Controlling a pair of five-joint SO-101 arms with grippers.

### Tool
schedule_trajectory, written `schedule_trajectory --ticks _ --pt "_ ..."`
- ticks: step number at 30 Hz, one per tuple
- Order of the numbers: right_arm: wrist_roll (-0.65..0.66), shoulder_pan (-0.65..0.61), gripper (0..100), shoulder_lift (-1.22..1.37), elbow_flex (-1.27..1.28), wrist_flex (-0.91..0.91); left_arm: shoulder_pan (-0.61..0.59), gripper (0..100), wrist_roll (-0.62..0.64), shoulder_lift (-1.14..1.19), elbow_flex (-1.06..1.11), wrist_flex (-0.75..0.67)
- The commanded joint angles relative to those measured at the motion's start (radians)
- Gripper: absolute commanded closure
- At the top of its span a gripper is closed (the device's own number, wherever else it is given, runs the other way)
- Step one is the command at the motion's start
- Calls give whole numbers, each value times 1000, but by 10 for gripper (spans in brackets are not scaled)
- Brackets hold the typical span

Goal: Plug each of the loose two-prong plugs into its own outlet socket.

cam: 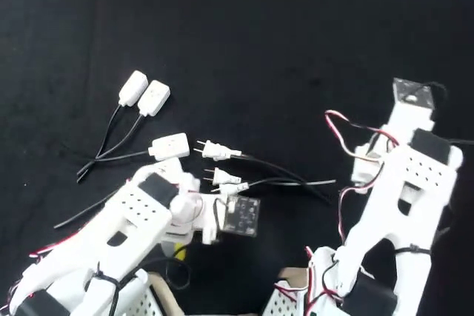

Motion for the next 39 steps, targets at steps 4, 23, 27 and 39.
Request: schedule_trajectory --ticks 4,23,27,39 --pt "9 25 986 -5 68 -69 27 640 29 0 62 -80" --pt "0 -57 987 -5 70 44 71 911 601 0 27 -252" --pt "-64 -167 987 -8 54 81 91 745 681 -9 25 -155" --pt "-187 -353 987 -7 -79 245 94 594 686 -17 -177 302"
